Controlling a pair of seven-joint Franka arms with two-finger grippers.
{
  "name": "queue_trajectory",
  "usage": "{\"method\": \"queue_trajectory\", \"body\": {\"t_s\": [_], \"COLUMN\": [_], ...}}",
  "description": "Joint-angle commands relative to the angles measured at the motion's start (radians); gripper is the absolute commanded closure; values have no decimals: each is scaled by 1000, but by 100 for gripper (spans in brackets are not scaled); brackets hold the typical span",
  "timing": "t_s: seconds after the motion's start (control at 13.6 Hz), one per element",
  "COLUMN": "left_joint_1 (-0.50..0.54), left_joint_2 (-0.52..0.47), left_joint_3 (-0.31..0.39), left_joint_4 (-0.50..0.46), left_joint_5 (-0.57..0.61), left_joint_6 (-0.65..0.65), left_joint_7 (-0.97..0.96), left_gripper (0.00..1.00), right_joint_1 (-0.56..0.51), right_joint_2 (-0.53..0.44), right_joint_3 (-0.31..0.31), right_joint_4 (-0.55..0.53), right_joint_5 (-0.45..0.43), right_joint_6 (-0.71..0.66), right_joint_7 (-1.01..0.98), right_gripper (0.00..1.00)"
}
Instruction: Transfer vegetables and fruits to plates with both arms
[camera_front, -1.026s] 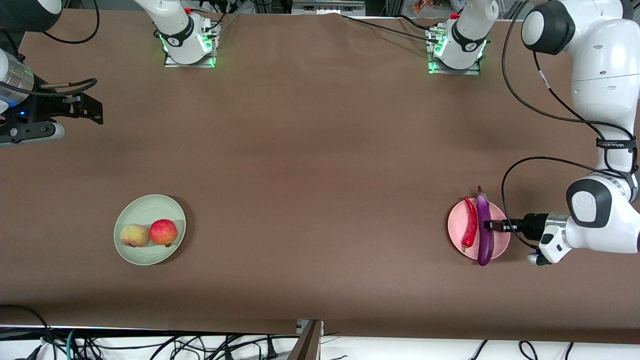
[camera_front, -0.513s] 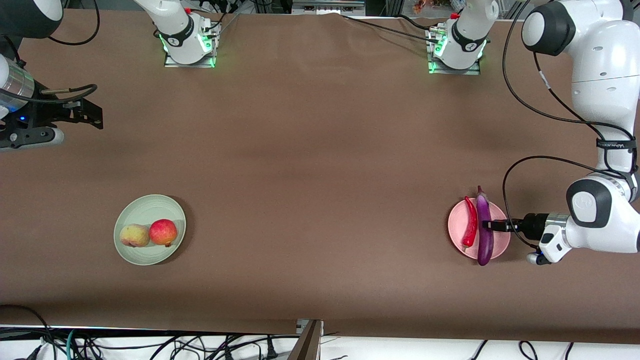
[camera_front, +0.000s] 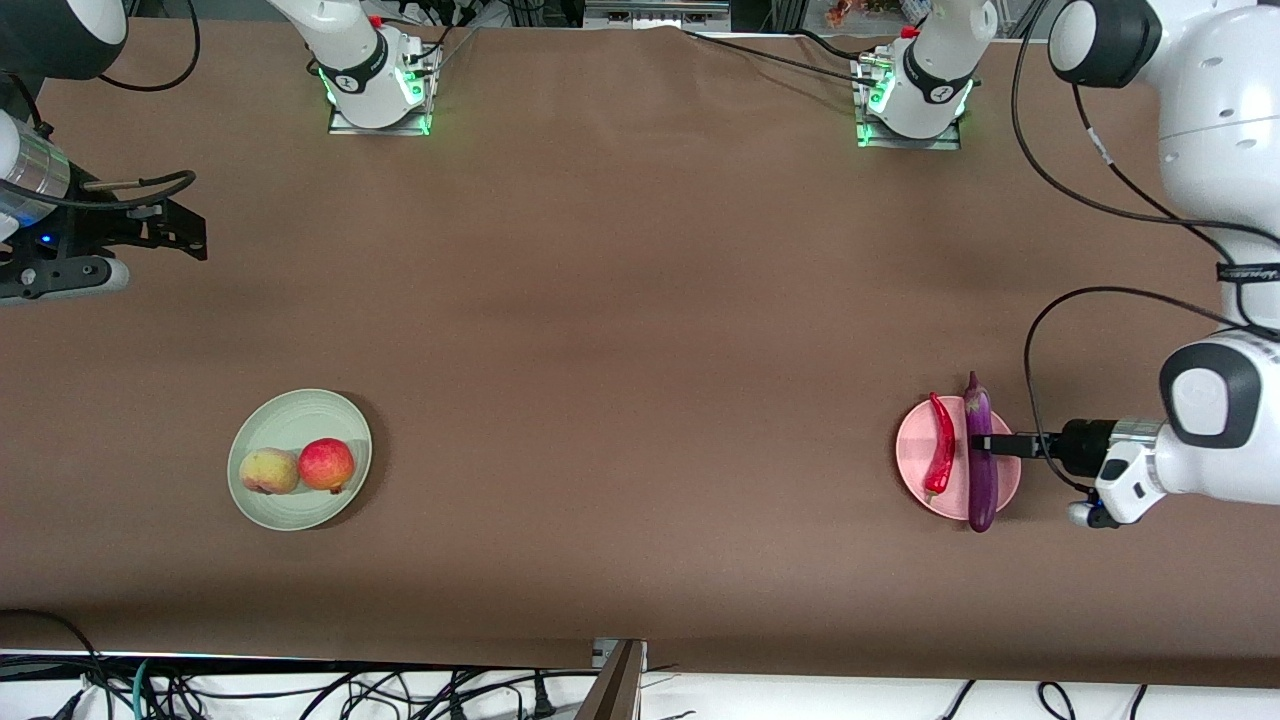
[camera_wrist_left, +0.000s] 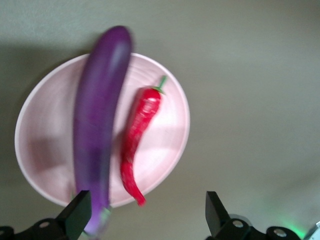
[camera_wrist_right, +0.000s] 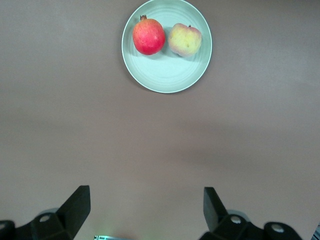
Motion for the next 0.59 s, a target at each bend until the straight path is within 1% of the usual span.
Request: {"method": "queue_trajectory", "body": {"t_s": [0.0,0.29,0.51], "left_joint_1": [-8,-69,-201], "left_joint_2": [-138,-319,-447], "left_joint_3": [-5,-8,-9], "left_joint_4": [-20,-22,-22], "left_joint_5": [76,249,399], "left_joint_6": [-60,-168,-316], "left_joint_7": [2,-44,-178], "left_gripper": [0,0,0], "right_joint_1": [-4,-8,-13], "right_joint_2": [-3,-2,0], "right_joint_3": [0,0,-3], "right_joint_4": [-1,1,1], "right_joint_5": [10,8,7], "right_joint_6": [8,11,12], "right_joint_7": [-13,-1,1], "right_gripper": [0,0,0]}}
